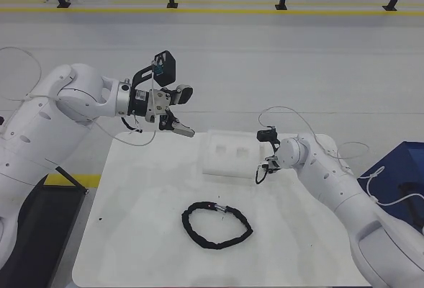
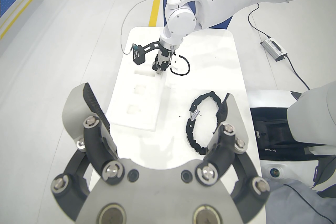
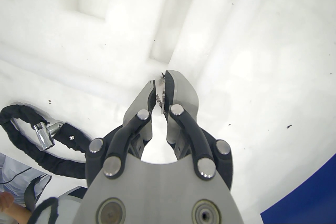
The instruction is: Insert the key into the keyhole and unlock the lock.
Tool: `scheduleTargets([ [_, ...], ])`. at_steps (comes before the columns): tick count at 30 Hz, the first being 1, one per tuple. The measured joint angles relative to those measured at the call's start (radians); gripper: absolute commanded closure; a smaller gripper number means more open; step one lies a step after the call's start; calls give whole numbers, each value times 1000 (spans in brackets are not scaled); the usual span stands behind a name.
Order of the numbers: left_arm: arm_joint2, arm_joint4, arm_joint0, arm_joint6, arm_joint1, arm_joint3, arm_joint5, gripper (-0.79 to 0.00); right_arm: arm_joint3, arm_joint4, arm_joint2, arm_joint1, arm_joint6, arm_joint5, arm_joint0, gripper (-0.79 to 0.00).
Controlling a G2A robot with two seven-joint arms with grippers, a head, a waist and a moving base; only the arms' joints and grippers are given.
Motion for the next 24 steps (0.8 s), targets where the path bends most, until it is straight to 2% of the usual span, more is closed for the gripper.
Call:
scheduleTargets([
  [6, 0, 0, 0, 0, 0, 0, 0, -785, -27, -10, 29, 9, 42, -2, 16, 0],
  [12, 0, 0, 0, 0, 0, 0, 0, -785, -112, -11, 84, 37, 107, -18, 15, 0],
  [18, 0, 0, 0, 0, 0, 0, 0, -785, -273, 38, 192, 88, 169, -42, -32, 0],
  [24, 0, 0, 0, 0, 0, 0, 0, -785, -505, 106, 342, 147, 222, -43, -137, 0],
])
